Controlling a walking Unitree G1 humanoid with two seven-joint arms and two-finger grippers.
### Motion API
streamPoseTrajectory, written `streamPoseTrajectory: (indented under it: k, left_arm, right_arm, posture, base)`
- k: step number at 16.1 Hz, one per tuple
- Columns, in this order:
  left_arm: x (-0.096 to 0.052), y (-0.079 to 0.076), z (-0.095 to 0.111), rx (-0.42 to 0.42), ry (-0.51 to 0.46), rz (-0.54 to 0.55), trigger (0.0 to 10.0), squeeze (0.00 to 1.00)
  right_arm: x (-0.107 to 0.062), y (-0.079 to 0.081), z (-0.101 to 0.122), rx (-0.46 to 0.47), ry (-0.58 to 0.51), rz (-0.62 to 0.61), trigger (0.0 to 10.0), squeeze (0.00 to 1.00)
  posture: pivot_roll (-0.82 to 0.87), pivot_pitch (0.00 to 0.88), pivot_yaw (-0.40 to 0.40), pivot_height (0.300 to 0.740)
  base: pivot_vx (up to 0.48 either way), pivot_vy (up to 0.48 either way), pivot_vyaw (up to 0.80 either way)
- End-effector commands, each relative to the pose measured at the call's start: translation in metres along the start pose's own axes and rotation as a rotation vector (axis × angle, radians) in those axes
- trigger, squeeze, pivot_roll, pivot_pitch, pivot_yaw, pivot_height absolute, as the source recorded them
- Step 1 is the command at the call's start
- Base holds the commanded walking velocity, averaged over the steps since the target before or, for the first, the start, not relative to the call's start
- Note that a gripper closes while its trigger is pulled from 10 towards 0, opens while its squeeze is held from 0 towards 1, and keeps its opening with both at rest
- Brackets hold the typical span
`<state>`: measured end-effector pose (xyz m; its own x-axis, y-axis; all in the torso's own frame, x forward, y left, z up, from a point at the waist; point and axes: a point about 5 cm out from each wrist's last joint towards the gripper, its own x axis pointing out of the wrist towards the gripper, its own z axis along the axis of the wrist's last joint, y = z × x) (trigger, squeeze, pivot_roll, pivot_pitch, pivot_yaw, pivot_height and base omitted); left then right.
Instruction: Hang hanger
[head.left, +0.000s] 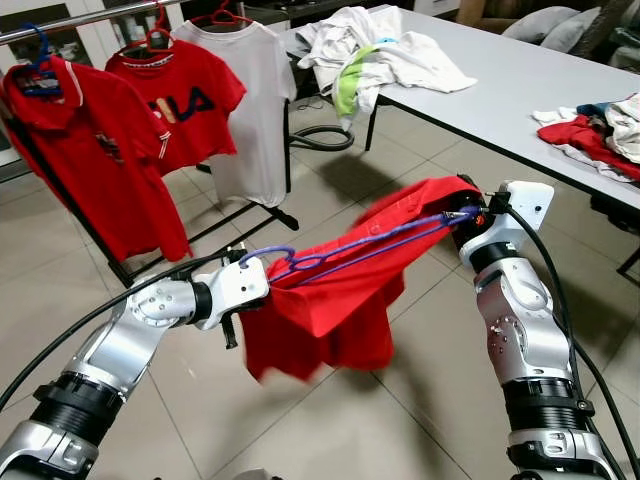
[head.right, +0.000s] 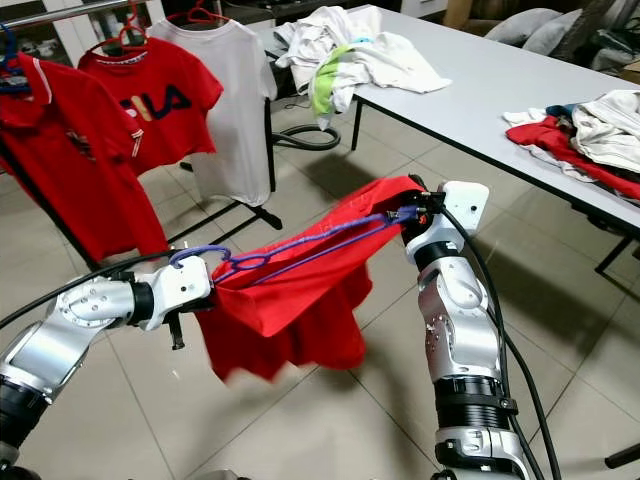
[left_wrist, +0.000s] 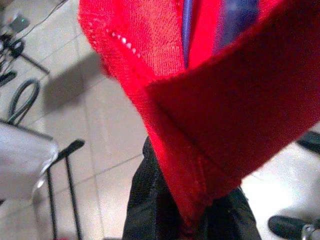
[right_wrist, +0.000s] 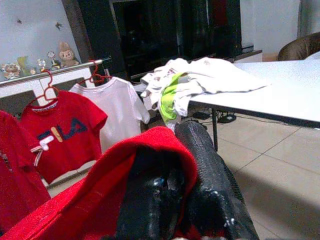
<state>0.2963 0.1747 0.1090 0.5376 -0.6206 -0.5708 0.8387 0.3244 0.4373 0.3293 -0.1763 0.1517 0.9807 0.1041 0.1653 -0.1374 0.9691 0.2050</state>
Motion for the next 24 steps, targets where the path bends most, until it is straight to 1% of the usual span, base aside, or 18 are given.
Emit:
streamPoseTrajectory:
  k: [1,3,5,6,7,8,9,10,12,13,15,16,20,21,22,24]
  left_arm:
    - [-0.001,-0.004,-0.016,-0.022,0.082,0.016,0.0,0.0]
    - [0.003,-0.001,-0.019,-0.004,0.109,0.116,0.0,0.0]
    - [0.005,0.002,-0.021,0.01,0.13,0.2,0.0,0.0]
    - [0.005,0.004,-0.021,0.019,0.139,0.223,0.0,0.0]
    - [0.004,0.009,-0.021,0.044,0.138,0.299,0.0,0.0]
    - [0.004,0.01,-0.02,0.049,0.132,0.31,0.0,0.0]
    - [0.005,0.013,-0.017,0.052,0.084,0.355,0.0,0.0]
    - [0.006,0.013,-0.016,0.05,0.067,0.362,0.0,0.0]
    - [0.006,0.013,-0.017,0.002,0.047,0.392,0.0,0.0]
    - [0.005,0.011,-0.026,0.018,0.095,0.366,0.0,0.0]
    - [0.005,0.011,-0.033,0.026,0.148,0.342,0.0,0.0]
    - [0.007,0.01,-0.034,0.03,0.162,0.315,0.0,0.0]
    - [0.012,0.011,-0.035,0.049,0.179,0.291,0.0,0.0]
    - [0.013,0.012,-0.034,0.065,0.178,0.29,0.0,0.0]
    - [0.015,0.015,-0.027,0.097,0.137,0.291,0.0,0.0]
    - [0.019,0.014,-0.018,0.136,0.071,0.282,0.0,0.0]
  right_arm:
    - [0.005,-0.01,0.017,0.03,-0.069,-0.049,0.0,0.0]
    - [0.005,-0.004,0.018,0.044,-0.07,-0.016,0.0,0.0]
    - [0.005,-0.003,0.016,0.051,-0.059,-0.006,0.0,0.0]
    - [0.005,-0.002,0.015,0.053,-0.054,-0.001,0.0,0.0]
    - [0.005,-0.002,0.014,0.057,-0.045,0.006,0.0,0.0]
    - [0.005,-0.002,0.014,0.057,-0.043,0.007,0.0,0.0]
    - [0.005,-0.001,0.013,0.059,-0.033,0.021,0.0,0.0]
    - [0.005,-0.001,0.012,0.06,-0.029,0.025,0.0,0.0]
    - [0.005,0.001,0.012,0.062,-0.021,0.037,0.0,0.0]
    - [0.005,0.004,0.011,0.067,-0.01,0.062,0.0,0.0]
    - [0.005,0.006,0.01,0.071,-0.003,0.086,0.0,0.0]
    - [0.006,0.008,0.011,0.072,-0.001,0.099,0.0,0.0]
    - [0.008,0.013,0.014,0.077,-0.006,0.12,0.0,0.0]
    - [0.008,0.013,0.014,0.078,-0.007,0.124,0.0,0.0]
    - [0.008,0.015,0.014,0.083,-0.003,0.131,0.0,0.0]
    - [0.008,0.015,0.012,0.08,0.018,0.14,0.0,0.0]
  posture:
    - [-0.01,0.0,0.032,0.74]
    - [-0.01,0.0,0.033,0.74]
    - [-0.01,0.0,0.035,0.74]
    - [-0.01,0.0,0.036,0.74]
    - [-0.02,0.0,0.036,0.74]
    - [-0.01,0.0,0.036,0.74]
    - [-0.02,0.0,0.037,0.74]
    - [-0.02,0.0,0.037,0.74]
    - [-0.02,0.0,0.037,0.74]
    - [-0.02,0.0,0.038,0.74]
    - [-0.02,0.0,0.032,0.74]
    - [-0.02,0.0,0.031,0.74]
    - [-0.02,0.0,0.034,0.74]
    - [-0.02,0.0,0.034,0.74]
    - [-0.02,0.0,0.035,0.74]
    - [-0.02,0.0,0.039,0.74]
  base:
    - [0.0,0.0,0.0]
    - [0.0,0.0,0.0]
    - [0.0,0.0,0.0]
    - [0.0,0.0,0.0]
    - [0.0,0.0,0.0]
    - [0.0,0.0,0.0]
    - [0.0,0.0,0.0]
    - [0.0,0.0,0.0]
    - [0.0,0.0,0.0]
    - [0.0,0.0,0.0]
    - [0.0,0.0,0.0]
    - [0.0,0.0,0.0]
    - [0.0,0.0,0.0]
    - [0.0,0.0,0.0]
    - [0.0,0.0,0.0]
    - [0.0,0.0,0.0]
